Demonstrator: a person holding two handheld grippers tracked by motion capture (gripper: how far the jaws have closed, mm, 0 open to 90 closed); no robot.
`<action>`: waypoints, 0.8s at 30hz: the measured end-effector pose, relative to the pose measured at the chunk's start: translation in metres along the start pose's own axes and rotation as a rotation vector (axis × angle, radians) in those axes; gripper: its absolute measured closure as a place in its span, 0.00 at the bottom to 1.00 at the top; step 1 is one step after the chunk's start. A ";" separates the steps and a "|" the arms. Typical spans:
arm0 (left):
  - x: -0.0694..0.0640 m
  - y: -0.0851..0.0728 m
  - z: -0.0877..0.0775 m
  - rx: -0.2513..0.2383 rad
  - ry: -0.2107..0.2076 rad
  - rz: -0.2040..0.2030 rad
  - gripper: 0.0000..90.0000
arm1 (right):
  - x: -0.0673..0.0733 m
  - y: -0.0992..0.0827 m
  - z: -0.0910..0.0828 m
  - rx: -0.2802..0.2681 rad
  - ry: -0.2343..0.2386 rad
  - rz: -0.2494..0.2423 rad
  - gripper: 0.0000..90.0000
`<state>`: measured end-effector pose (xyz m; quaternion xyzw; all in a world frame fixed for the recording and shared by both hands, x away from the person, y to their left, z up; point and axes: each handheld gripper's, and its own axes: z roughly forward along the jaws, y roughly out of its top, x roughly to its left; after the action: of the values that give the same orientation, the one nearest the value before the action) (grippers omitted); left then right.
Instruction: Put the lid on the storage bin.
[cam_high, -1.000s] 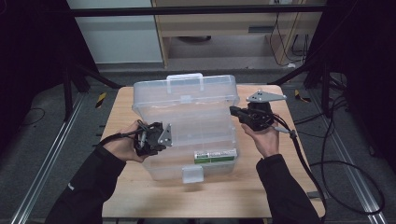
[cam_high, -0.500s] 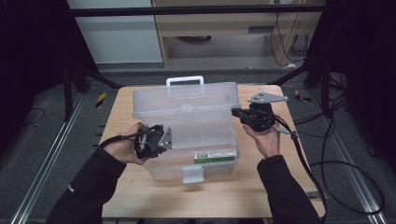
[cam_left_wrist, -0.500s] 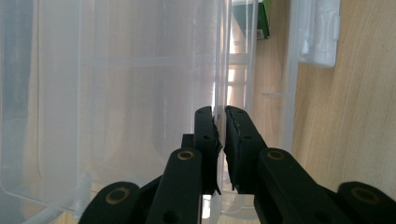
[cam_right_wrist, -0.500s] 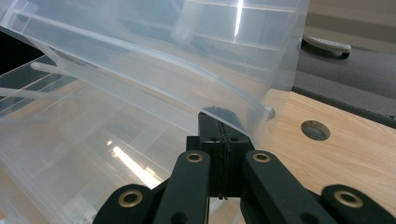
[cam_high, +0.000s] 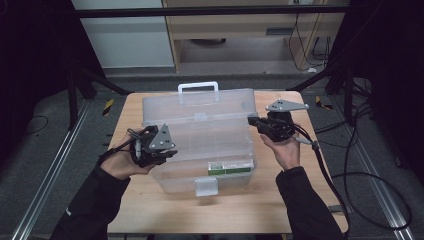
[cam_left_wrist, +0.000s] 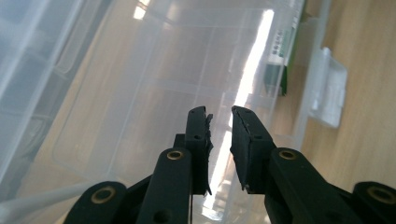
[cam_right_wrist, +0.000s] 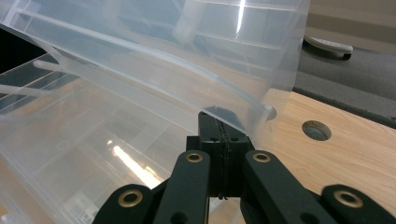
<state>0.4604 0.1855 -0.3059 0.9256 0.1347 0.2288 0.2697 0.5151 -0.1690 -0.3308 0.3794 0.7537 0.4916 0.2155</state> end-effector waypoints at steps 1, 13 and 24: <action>0.000 -0.003 0.000 -0.011 0.004 -0.013 0.84 | 0.000 0.000 0.000 0.000 0.000 -0.001 1.00; 0.008 -0.036 -0.002 -0.156 0.128 -0.237 0.86 | 0.001 -0.004 -0.002 0.001 0.007 -0.013 1.00; 0.009 -0.060 -0.003 -0.210 0.206 -0.374 0.93 | 0.003 -0.009 -0.004 0.006 0.010 -0.025 1.00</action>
<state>0.4594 0.2395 -0.3340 0.8232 0.3059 0.2807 0.3872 0.5075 -0.1711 -0.3370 0.3684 0.7609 0.4882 0.2167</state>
